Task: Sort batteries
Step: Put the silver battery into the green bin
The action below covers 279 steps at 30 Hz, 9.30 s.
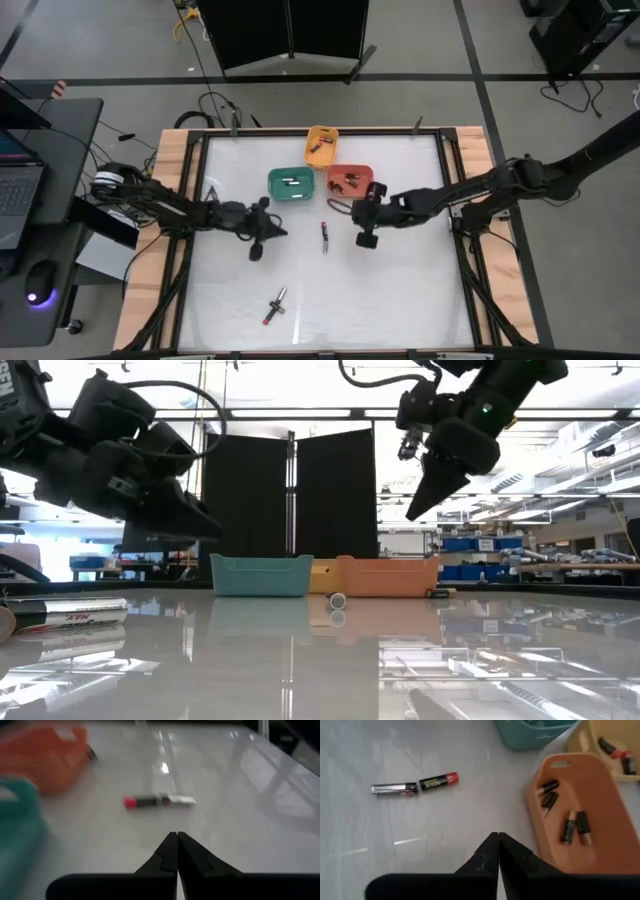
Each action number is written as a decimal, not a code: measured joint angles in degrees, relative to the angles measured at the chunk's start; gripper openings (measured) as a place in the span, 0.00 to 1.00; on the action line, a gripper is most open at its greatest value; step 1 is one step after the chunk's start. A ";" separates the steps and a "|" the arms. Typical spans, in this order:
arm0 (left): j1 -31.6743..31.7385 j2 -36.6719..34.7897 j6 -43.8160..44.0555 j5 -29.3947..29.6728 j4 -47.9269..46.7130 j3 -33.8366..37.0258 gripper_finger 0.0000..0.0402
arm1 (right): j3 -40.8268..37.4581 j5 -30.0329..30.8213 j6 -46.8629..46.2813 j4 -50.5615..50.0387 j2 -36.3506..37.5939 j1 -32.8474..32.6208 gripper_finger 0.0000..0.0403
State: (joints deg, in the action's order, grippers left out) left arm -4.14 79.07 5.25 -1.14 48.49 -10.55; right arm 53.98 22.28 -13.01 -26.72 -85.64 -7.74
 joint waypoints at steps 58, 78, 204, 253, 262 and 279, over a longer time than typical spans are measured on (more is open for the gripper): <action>-27.00 24.68 59.72 5.37 -83.98 -56.05 0.42 | 0.00 2.35 0.07 2.13 -2.35 -4.69 0.04; -24.95 26.86 49.86 3.21 -82.13 -53.85 0.25 | 0.00 2.35 0.08 1.39 -2.35 -4.69 0.05; -4.90 -4.46 -12.64 21.50 -19.96 -17.40 0.33 | -11.08 -20.85 -9.32 -50.48 -20.02 8.22 0.03; -6.17 -4.46 -12.45 21.62 -20.10 -17.51 0.33 | -13.07 -17.52 2.40 -51.09 -29.69 21.99 0.03; -6.43 -4.46 -12.47 22.76 -19.57 -17.51 0.33 | -11.03 -18.58 2.09 -46.25 -22.58 19.21 0.03; -6.48 -4.46 -12.47 23.57 -19.69 -17.51 0.33 | -10.74 -21.02 -2.22 -51.89 -20.53 14.69 0.03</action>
State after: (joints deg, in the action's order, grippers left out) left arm -10.62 74.61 -7.22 22.43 28.80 -28.05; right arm 43.23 1.26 -15.23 -78.61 -106.17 6.95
